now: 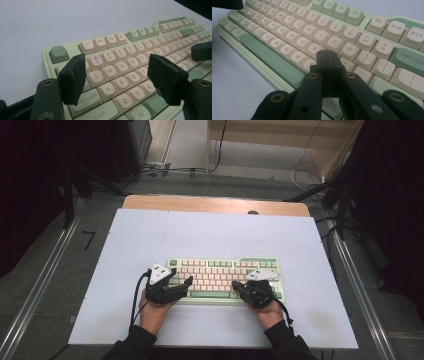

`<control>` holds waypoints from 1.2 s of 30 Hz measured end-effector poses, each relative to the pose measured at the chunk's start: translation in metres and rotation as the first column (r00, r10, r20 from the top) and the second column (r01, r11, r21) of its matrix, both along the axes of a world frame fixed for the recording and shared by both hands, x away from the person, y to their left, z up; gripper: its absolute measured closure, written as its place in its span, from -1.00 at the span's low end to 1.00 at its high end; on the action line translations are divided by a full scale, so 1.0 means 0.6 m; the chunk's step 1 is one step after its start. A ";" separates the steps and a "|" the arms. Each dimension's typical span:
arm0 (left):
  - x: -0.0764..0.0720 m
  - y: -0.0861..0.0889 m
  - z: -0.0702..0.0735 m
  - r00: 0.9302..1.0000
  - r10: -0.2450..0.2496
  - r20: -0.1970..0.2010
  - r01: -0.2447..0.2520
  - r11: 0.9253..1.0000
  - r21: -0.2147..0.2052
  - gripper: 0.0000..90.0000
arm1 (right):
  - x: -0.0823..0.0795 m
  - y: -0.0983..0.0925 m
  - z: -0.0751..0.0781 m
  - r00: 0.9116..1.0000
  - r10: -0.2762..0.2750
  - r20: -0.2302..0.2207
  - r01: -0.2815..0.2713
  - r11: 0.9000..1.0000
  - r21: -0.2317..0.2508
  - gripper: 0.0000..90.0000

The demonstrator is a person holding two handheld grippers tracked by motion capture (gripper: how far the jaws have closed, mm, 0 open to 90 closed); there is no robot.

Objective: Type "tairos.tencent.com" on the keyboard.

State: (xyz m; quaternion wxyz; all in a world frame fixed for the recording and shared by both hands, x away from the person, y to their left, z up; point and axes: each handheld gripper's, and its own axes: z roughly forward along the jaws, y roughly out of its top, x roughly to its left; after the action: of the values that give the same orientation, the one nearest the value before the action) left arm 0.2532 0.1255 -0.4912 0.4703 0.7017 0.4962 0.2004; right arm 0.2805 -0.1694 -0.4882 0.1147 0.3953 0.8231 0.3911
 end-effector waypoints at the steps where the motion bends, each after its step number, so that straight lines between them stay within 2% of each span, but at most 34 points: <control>1: 0.000 0.000 0.000 1.000 0.000 0.000 0.000 1.000 0.001 -0.30 | 0.000 0.000 -0.001 1.000 0.001 0.001 -0.001 1.000 0.000 0.95; 8: -0.001 -0.001 0.000 1.000 -0.004 -0.002 0.004 1.000 0.002 -0.30 | 0.001 0.001 -0.003 1.000 0.002 -0.009 -0.002 1.000 -0.011 0.95; 11: -0.001 0.000 0.001 1.000 -0.002 0.000 0.002 1.000 -0.002 -0.30 | 0.001 -0.003 0.003 1.000 -0.004 -0.002 0.004 1.000 0.027 0.93; 14: 0.000 0.001 0.000 1.000 -0.001 -0.001 0.001 1.000 -0.002 -0.30 | 0.002 -0.010 0.010 1.000 -0.007 0.010 0.006 0.998 0.064 0.65; 18: -0.001 0.001 0.000 1.000 -0.002 0.000 0.002 1.000 -0.002 -0.30 | 0.006 -0.016 0.015 0.999 -0.030 0.015 0.029 0.996 0.084 0.05; 22: -0.001 0.001 0.000 1.000 -0.002 0.000 0.002 1.000 -0.001 -0.30 | 0.010 -0.019 0.016 0.999 -0.049 0.015 0.047 0.995 0.086 -0.27; 28: 0.000 0.000 0.000 1.000 0.001 -0.002 -0.001 1.000 0.001 -0.29 | 0.012 -0.019 0.014 0.998 -0.065 0.014 0.063 0.995 0.080 -0.43; 36: 0.000 -0.003 0.000 1.000 -0.008 -0.006 0.008 1.000 -0.001 -0.27 | 0.013 -0.022 0.016 0.997 -0.073 0.021 0.071 0.994 0.085 -0.43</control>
State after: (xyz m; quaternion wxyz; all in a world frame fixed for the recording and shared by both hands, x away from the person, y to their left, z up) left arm 0.2532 0.1239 -0.4914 0.4700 0.7039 0.4951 0.1962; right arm 0.2883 -0.1826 -0.4789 0.1217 0.4244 0.7899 0.4256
